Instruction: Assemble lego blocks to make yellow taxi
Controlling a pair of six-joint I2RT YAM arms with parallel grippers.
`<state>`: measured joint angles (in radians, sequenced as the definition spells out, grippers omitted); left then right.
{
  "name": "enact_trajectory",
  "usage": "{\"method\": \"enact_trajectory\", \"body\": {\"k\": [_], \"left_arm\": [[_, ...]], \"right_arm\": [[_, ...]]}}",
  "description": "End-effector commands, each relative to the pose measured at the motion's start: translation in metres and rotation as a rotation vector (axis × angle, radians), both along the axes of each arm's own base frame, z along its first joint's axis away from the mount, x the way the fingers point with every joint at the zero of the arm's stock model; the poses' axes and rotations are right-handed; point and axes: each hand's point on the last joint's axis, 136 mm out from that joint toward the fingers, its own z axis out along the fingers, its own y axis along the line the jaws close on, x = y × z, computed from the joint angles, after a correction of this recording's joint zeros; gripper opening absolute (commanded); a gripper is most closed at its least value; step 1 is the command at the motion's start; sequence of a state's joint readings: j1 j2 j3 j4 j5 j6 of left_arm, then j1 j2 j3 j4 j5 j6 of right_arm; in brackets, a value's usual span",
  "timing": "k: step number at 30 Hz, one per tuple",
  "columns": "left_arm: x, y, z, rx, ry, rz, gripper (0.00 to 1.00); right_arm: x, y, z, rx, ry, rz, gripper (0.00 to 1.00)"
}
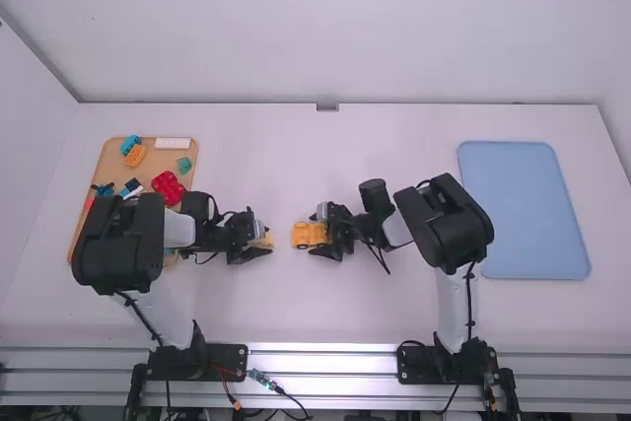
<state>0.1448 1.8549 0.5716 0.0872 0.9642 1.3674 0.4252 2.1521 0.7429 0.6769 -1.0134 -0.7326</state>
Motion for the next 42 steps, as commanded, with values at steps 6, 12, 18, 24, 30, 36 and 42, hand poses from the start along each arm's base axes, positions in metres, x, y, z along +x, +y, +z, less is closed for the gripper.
{"method": "enact_trajectory", "body": {"k": [6, 12, 18, 24, 30, 36, 42], "left_arm": [[0.004, 0.002, 0.006, -0.031, -0.024, -0.001, 0.46], [0.002, 0.002, 0.005, -0.034, -0.022, -0.002, 0.37], [0.004, 0.003, 0.005, -0.033, -0.028, 0.002, 0.26], [0.003, 0.001, 0.009, -0.058, -0.025, -0.001, 0.21], [0.003, 0.0, 0.01, -0.065, -0.028, -0.003, 0.07], [0.004, -0.007, 0.022, -0.107, -0.057, -0.027, 0.02], [0.015, -0.007, 0.036, -0.134, -0.025, 0.038, 0.02]], "right_arm": [[-0.002, 0.001, -0.002, 0.009, 0.011, 0.014, 0.89], [-0.002, 0.001, -0.002, 0.009, 0.011, 0.014, 0.92], [-0.002, 0.001, -0.002, 0.008, 0.01, 0.014, 0.93], [-0.001, 0.001, -0.003, 0.002, 0.009, 0.008, 0.94], [0.0, 0.001, -0.003, 0.003, 0.009, 0.008, 0.94], [0.0, 0.0, -0.003, 0.003, 0.005, 0.009, 0.94], [0.0, 0.0, -0.003, 0.004, 0.001, 0.01, 0.93]]}}
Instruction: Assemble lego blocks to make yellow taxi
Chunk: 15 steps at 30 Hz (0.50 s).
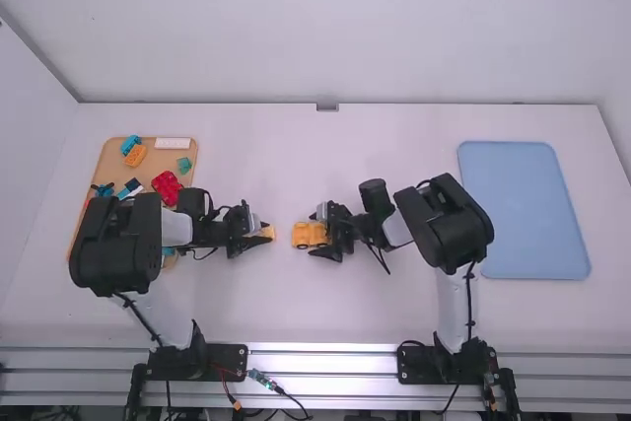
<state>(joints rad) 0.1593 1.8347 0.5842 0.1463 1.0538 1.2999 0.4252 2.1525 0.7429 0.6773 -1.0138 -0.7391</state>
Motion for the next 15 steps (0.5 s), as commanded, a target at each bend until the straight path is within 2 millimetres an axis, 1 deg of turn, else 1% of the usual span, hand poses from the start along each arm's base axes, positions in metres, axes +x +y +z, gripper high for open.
{"method": "enact_trajectory", "body": {"k": [1, 7, 8, 10, 12, 14, 15], "left_arm": [[0.0, -0.007, 0.016, -0.038, 0.022, 0.011, 0.02], [-0.004, -0.029, 0.036, -0.036, -0.046, -0.064, 0.02], [-0.005, -0.035, 0.041, -0.04, -0.052, -0.079, 0.02], [-0.005, -0.039, 0.044, -0.045, -0.053, -0.084, 0.02], [-0.001, -0.048, 0.045, -0.036, -0.05, -0.079, 0.02], [0.002, -0.052, 0.041, -0.006, -0.038, -0.067, 0.02], [0.002, -0.053, 0.04, -0.001, -0.038, -0.065, 0.02]], "right_arm": [[0.0, 0.0, -0.003, 0.003, 0.007, 0.007, 0.93], [0.001, 0.001, -0.003, 0.002, -0.005, 0.009, 0.89], [-0.001, 0.001, -0.004, 0.002, -0.019, 0.018, 0.85], [0.0, 0.001, -0.004, 0.0, -0.021, 0.017, 0.84], [0.005, -0.001, -0.008, -0.024, -0.028, -0.009, 0.72], [0.006, -0.002, -0.009, -0.034, -0.03, -0.016, 0.68], [0.006, -0.002, -0.009, -0.035, -0.03, -0.017, 0.67]]}}
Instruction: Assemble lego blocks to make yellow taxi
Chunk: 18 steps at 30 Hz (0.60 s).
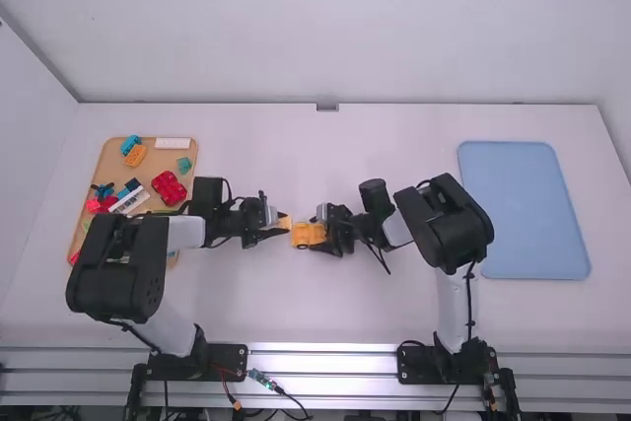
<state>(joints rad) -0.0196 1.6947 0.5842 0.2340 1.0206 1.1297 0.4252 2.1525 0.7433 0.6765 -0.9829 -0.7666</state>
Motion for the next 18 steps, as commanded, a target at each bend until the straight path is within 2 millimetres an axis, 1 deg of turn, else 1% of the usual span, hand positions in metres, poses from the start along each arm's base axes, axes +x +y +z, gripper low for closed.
{"method": "enact_trajectory", "body": {"k": [1, 5, 8, 13, 18], "left_arm": [[-0.002, -0.009, -0.002, 0.018, 0.045, 0.019, 0.02], [-0.006, -0.03, -0.003, 0.054, 0.001, -0.033, 0.02], [-0.005, -0.037, -0.006, 0.09, -0.02, -0.033, 0.02], [-0.005, -0.04, -0.01, 0.105, -0.023, -0.036, 0.02], [-0.007, -0.039, -0.02, 0.114, 0.008, -0.036, 0.02]], "right_arm": [[0.002, -0.001, -0.006, -0.015, 0.004, -0.009, 0.65], [0.004, 0.0, -0.006, -0.014, -0.002, -0.014, 0.61], [0.004, -0.001, -0.005, -0.013, -0.001, -0.016, 0.59], [0.003, 0.0, -0.006, -0.015, 0.0, -0.012, 0.59], [0.001, -0.001, -0.006, -0.013, 0.01, -0.008, 0.59]]}}
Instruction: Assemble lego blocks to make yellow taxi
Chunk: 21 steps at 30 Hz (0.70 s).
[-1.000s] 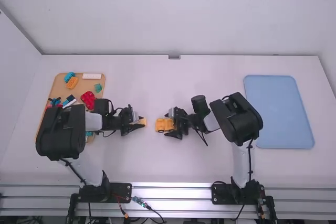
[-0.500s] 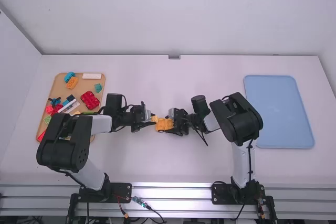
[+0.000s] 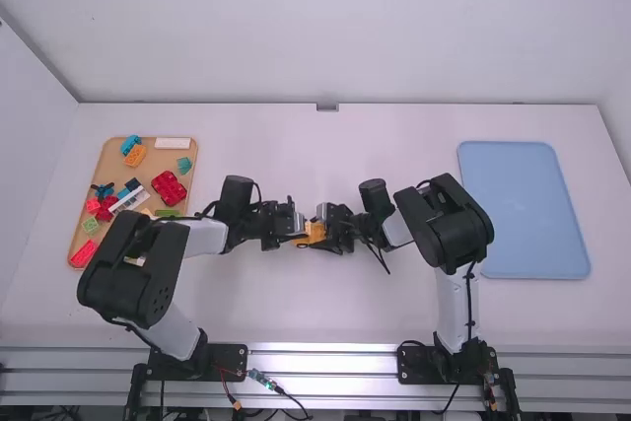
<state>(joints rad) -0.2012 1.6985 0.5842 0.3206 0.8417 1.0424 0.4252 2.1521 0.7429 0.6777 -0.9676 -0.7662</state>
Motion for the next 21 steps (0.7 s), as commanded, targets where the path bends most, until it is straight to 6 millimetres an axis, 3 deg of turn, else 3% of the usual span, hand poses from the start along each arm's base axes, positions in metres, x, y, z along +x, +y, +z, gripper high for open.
{"method": "enact_trajectory", "body": {"k": [1, 21], "left_arm": [[-0.005, 0.0, -0.01, 0.003, 0.037, 0.0, 0.02], [-0.007, 0.001, -0.017, 0.006, 0.057, -0.005, 0.02]], "right_arm": [[0.0, 0.0, -0.005, -0.004, 0.014, 0.002, 0.56], [-0.011, 0.001, -0.001, 0.028, 0.013, 0.061, 0.5]]}}
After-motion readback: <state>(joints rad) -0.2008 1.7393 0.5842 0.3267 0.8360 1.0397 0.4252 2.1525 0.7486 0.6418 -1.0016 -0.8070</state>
